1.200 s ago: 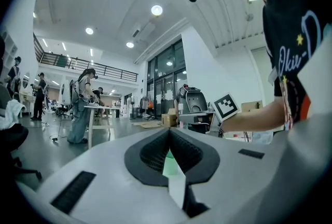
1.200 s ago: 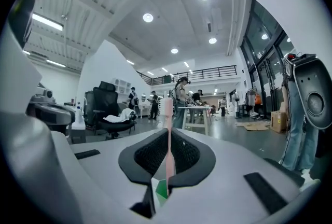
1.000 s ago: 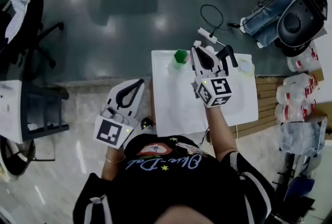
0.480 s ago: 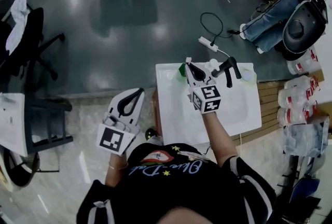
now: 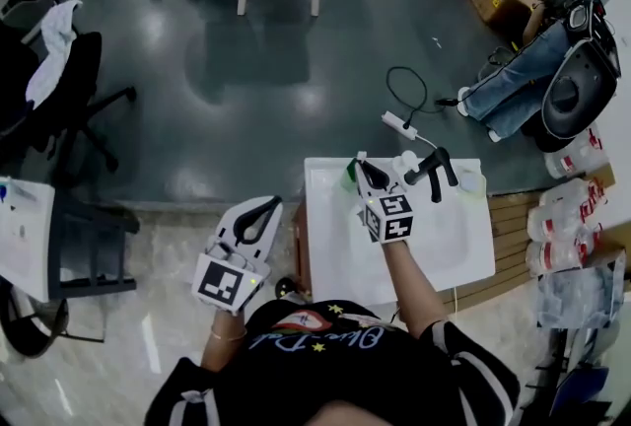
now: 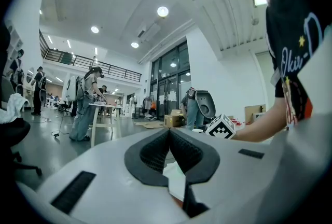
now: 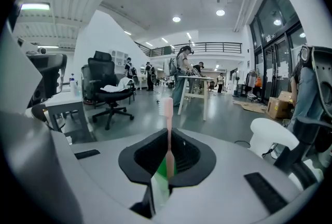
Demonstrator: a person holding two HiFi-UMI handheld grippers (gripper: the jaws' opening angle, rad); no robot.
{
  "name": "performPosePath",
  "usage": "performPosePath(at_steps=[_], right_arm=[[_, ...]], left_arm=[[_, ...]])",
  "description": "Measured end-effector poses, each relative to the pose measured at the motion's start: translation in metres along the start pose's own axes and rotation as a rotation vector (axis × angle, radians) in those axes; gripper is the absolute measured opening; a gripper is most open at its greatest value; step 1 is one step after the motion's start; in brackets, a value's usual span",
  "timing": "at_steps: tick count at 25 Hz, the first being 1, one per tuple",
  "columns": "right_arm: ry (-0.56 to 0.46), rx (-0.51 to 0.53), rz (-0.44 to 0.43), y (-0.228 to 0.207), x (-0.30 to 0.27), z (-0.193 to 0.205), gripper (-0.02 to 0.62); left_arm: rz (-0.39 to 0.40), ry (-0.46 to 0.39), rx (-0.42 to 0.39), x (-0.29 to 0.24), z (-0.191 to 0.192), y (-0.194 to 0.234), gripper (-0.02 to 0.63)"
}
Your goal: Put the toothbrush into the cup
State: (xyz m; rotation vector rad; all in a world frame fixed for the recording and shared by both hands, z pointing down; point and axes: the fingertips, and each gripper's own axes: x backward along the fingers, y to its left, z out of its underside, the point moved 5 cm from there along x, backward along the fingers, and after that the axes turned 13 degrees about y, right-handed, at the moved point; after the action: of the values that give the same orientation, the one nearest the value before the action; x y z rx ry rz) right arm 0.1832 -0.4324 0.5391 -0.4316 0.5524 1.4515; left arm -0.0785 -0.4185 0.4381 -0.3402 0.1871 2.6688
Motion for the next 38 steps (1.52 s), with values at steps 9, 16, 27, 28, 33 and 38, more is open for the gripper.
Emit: performPosePath(at_steps=[9, 16, 27, 28, 33, 38], right_arm=[[0.024, 0.007, -0.036, 0.008, 0.003, 0.003, 0.018], [-0.02, -0.03, -0.04, 0.014, 0.025, 0.0, 0.069], [-0.215, -0.172, -0.118, 0.016, 0.129, 0.001, 0.012], [-0.213, -0.18, -0.143, 0.016, 0.138, 0.004, 0.006], [-0.221, -0.218, -0.226, 0.019, 0.18, 0.02, 0.0], [-0.272, -0.235, -0.269, 0.024, 0.213, 0.025, 0.0]], left_arm=[[-0.045, -0.004, -0.003, 0.021, 0.003, -0.008, -0.002], [-0.058, -0.013, -0.004, 0.035, 0.002, -0.022, -0.002], [-0.022, -0.018, -0.031, 0.026, -0.007, -0.06, -0.002], [-0.017, -0.016, -0.04, 0.025, -0.009, -0.067, -0.002], [0.006, 0.007, -0.07, 0.019, -0.018, -0.103, -0.002], [0.033, 0.012, -0.082, 0.01, -0.023, -0.13, -0.002]])
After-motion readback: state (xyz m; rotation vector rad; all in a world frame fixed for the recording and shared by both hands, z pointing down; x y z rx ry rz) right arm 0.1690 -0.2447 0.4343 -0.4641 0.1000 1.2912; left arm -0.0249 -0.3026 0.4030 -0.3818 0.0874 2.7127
